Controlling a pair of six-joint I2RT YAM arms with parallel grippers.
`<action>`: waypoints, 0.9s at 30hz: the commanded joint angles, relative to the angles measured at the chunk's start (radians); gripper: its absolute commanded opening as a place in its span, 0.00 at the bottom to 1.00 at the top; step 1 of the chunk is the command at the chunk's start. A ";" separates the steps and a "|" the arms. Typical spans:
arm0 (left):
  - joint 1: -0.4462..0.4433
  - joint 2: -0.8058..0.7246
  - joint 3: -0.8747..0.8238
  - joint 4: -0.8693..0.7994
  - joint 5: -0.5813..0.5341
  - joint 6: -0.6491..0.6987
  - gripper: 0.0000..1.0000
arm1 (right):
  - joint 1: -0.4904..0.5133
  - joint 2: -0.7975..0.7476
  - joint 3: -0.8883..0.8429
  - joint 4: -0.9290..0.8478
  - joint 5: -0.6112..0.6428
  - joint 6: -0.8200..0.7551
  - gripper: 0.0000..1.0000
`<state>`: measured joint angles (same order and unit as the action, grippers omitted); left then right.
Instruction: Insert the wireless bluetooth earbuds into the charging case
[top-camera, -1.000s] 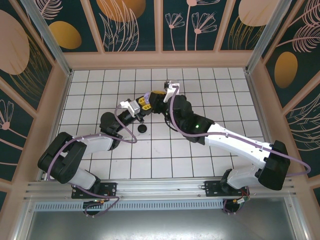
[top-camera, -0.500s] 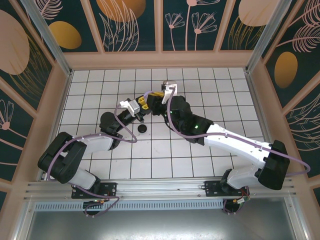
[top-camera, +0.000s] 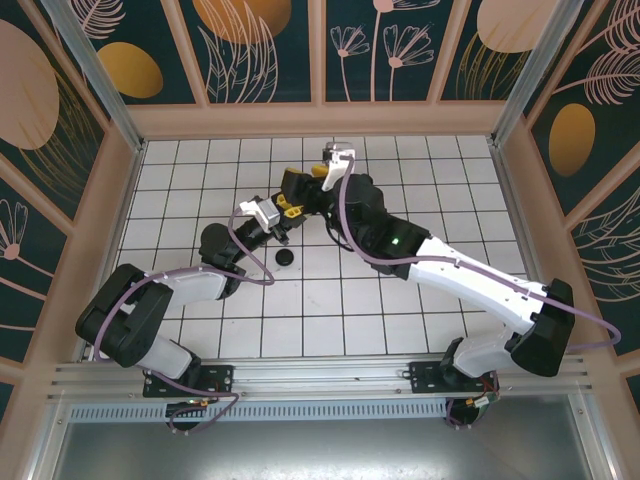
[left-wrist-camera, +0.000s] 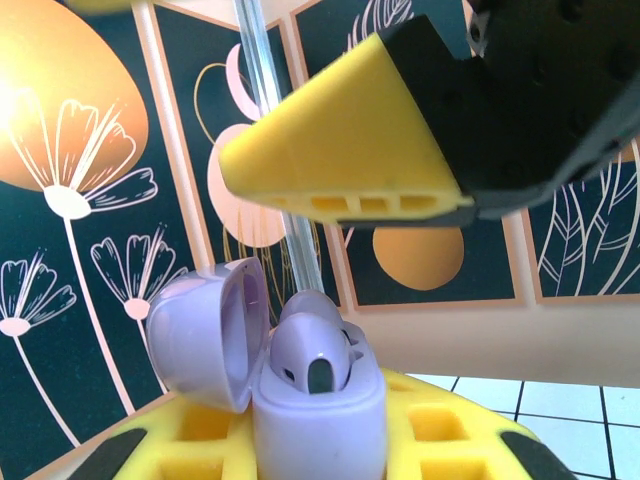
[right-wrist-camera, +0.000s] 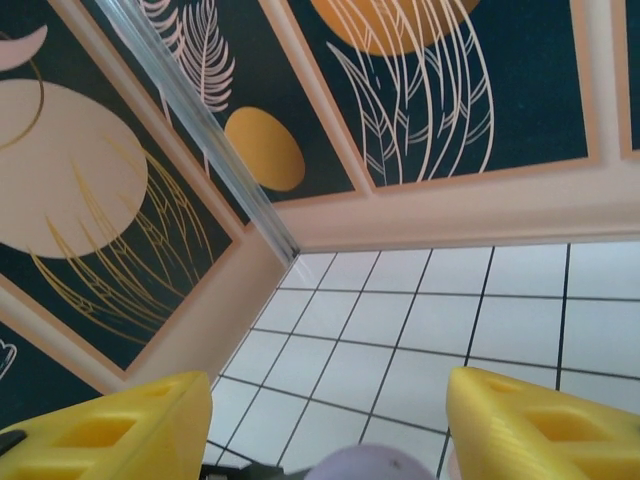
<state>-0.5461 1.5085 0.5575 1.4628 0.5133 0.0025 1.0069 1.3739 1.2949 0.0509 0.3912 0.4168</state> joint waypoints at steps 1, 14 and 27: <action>-0.006 0.003 0.022 0.051 0.008 -0.010 0.00 | -0.019 -0.016 0.045 -0.009 -0.021 0.004 0.66; -0.007 0.006 0.020 -0.034 0.050 0.014 0.00 | -0.258 0.093 0.284 -0.414 -0.346 0.077 0.23; -0.007 0.032 0.066 -0.102 0.099 0.013 0.00 | -0.261 0.345 0.539 -0.673 -0.494 -0.003 0.02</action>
<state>-0.5465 1.5333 0.5915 1.3632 0.5896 0.0078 0.7403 1.7218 1.8076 -0.5598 -0.0559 0.4416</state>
